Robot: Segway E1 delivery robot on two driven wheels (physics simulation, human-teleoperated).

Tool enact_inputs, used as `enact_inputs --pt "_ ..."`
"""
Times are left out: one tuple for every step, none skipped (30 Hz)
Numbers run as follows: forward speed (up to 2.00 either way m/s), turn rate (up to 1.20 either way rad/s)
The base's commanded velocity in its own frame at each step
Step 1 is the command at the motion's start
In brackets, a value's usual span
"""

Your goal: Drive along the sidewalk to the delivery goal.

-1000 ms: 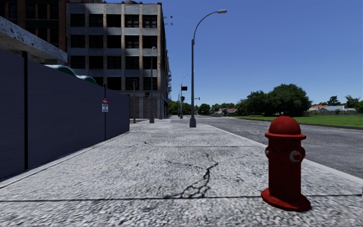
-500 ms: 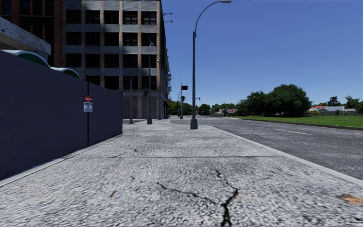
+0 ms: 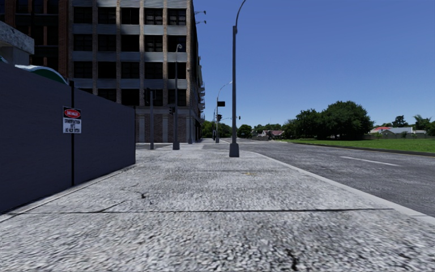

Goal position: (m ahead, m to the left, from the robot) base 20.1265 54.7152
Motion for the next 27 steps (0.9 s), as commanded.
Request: enact_inputs --pt "2.00 0.00" --pt "2.00 0.00" --pt "2.00 0.00" --pt "2.00 0.00" --pt "2.00 0.00" --pt "2.00 0.00" --pt "2.00 0.00" --pt "2.00 0.00" --pt "2.00 0.00" --pt "2.00 0.00" --pt "2.00 0.00" --pt "2.00 0.00" --pt "2.00 0.16" --pt "2.00 0.16" --pt "2.00 0.29" --pt "2.00 0.56" --pt "2.00 0.68" --pt "2.00 0.68" --pt "2.00 0.72" --pt "2.00 0.73" --pt "2.00 0.71" --pt "2.00 0.71" --pt "2.00 0.65" --pt "2.00 0.54" --pt "2.00 0.41" --pt "2.00 0.21" --pt "2.00 0.21"
